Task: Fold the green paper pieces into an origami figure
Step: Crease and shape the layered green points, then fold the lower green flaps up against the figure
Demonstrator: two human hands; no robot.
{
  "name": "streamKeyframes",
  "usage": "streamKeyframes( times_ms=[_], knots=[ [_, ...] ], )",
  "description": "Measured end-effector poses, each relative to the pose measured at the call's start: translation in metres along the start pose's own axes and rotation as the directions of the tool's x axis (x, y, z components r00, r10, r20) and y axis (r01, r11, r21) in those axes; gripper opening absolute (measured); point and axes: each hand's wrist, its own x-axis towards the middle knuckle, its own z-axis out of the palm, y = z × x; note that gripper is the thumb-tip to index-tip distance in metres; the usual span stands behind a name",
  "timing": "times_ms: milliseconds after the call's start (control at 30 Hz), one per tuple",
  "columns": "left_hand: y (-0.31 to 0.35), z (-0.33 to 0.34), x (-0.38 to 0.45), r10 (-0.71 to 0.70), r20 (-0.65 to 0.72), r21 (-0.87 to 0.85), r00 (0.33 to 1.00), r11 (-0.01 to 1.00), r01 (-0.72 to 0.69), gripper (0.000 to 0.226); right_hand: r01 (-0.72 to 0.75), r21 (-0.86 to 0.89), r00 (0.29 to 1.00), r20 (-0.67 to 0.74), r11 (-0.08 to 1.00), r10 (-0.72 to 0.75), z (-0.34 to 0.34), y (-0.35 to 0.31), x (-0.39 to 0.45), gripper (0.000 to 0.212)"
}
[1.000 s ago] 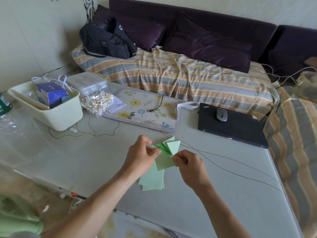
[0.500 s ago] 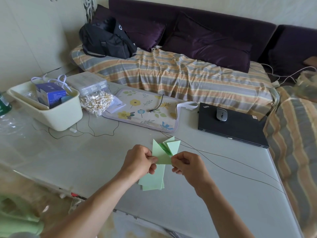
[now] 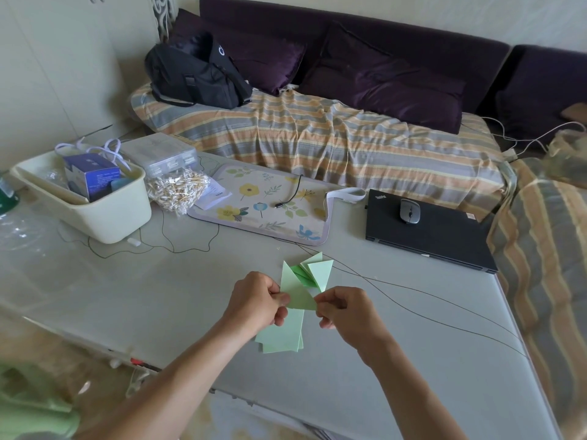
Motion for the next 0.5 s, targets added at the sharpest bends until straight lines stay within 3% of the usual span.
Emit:
streamKeyframes(
  times_ms=[67, 167, 333, 500],
  knots=[
    [-0.004, 0.004, 0.003, 0.007, -0.004, -0.010, 1.000, 1.000, -0.007, 0.009, -0.046, 0.071, 0.998, -0.036, 0.996, 0.048, -0.001, 0.004, 0.005, 0.016],
    [-0.017, 0.008, 0.008, 0.064, 0.027, 0.252, 0.998, 0.965, -0.069, 0.026, -0.140, 0.190, 0.979, -0.118, 0.972, 0.164, -0.002, 0.015, 0.014, 0.014],
    [-0.037, 0.026, 0.002, 0.235, 0.278, 0.632, 0.932, 0.685, -0.361, 0.057, -0.200, 0.314, 0.913, -0.285, 0.928, 0.293, 0.006, 0.031, 0.029, 0.016],
    [-0.040, 0.034, -0.003, 0.248, 0.318, 0.764, 0.915, 0.505, -0.402, 0.065, -0.134, 0.353, 0.889, -0.370, 0.926, 0.270, 0.013, 0.026, 0.040, 0.019]
  ],
)
